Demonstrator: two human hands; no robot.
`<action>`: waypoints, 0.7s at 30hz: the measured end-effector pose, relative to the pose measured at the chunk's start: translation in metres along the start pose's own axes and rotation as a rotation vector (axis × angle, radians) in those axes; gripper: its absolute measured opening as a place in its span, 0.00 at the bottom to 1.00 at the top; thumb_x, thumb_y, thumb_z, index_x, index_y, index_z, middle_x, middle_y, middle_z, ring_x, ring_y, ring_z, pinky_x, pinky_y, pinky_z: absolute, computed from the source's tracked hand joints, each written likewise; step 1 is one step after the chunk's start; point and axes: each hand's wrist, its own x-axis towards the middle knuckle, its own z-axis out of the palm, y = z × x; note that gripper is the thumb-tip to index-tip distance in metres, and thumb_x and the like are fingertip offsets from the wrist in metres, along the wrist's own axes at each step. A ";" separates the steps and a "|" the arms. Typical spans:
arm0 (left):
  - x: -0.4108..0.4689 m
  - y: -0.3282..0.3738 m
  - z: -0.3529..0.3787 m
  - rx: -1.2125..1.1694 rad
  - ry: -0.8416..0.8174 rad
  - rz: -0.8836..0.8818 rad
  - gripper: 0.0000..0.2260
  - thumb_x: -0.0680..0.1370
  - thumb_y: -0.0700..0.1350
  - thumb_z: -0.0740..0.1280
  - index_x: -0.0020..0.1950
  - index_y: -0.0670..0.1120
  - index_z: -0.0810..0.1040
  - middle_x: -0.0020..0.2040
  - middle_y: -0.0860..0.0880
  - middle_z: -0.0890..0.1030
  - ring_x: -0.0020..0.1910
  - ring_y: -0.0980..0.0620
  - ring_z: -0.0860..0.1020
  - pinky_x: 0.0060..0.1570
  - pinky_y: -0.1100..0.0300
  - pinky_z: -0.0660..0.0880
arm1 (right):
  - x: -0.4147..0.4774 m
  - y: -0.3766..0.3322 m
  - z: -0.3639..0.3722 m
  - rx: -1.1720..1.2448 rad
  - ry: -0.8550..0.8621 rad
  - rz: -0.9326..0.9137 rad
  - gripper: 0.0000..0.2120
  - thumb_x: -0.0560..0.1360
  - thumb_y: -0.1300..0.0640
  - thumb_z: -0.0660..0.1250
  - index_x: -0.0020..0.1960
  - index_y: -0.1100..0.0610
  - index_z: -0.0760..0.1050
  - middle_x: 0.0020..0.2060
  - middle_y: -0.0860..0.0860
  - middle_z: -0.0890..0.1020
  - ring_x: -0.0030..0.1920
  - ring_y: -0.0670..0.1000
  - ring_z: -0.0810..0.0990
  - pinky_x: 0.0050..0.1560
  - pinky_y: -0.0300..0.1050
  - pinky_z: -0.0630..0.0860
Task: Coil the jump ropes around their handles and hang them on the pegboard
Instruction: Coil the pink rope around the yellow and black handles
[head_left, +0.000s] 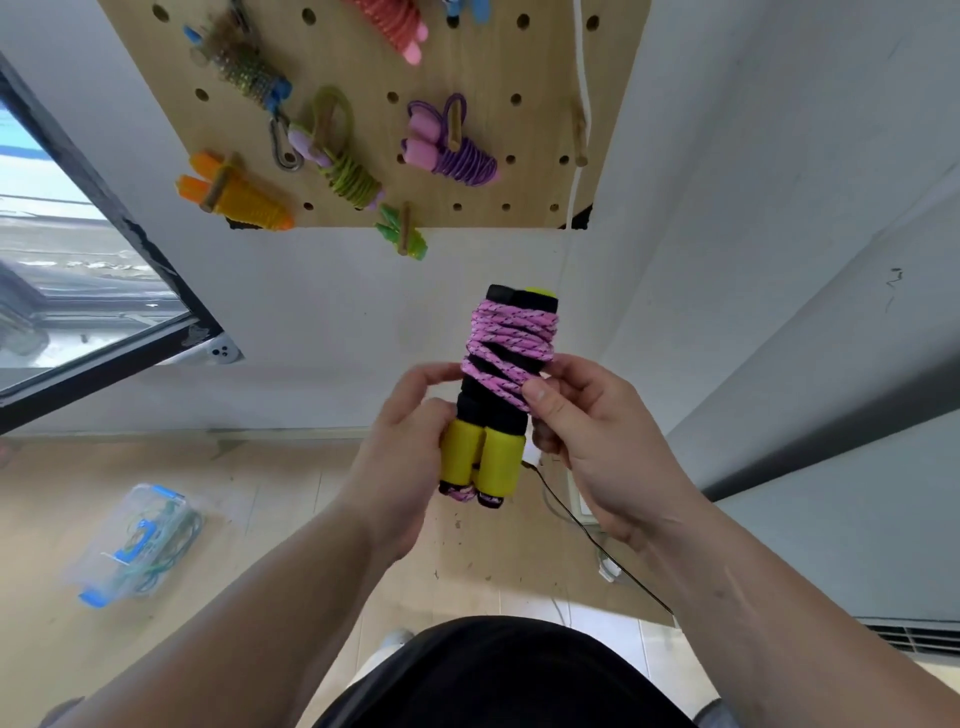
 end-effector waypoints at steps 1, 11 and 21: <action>0.000 0.000 0.002 0.092 0.103 0.065 0.15 0.83 0.39 0.55 0.56 0.56 0.78 0.44 0.41 0.84 0.34 0.46 0.78 0.28 0.56 0.73 | -0.001 0.003 0.006 -0.033 0.033 -0.013 0.06 0.81 0.59 0.67 0.55 0.51 0.81 0.34 0.49 0.75 0.33 0.47 0.69 0.37 0.45 0.68; -0.005 -0.008 -0.004 0.451 0.139 0.372 0.25 0.65 0.55 0.82 0.56 0.60 0.75 0.49 0.59 0.82 0.42 0.55 0.83 0.38 0.54 0.81 | -0.008 -0.005 0.030 0.048 0.155 -0.067 0.09 0.75 0.60 0.74 0.55 0.52 0.83 0.33 0.51 0.80 0.35 0.48 0.79 0.44 0.47 0.79; -0.007 -0.001 -0.004 -0.141 -0.116 0.074 0.30 0.66 0.40 0.77 0.67 0.51 0.74 0.48 0.38 0.85 0.42 0.42 0.84 0.43 0.52 0.79 | -0.014 -0.017 0.020 -0.196 0.092 -0.243 0.11 0.72 0.63 0.78 0.51 0.51 0.84 0.36 0.52 0.85 0.39 0.51 0.85 0.45 0.48 0.84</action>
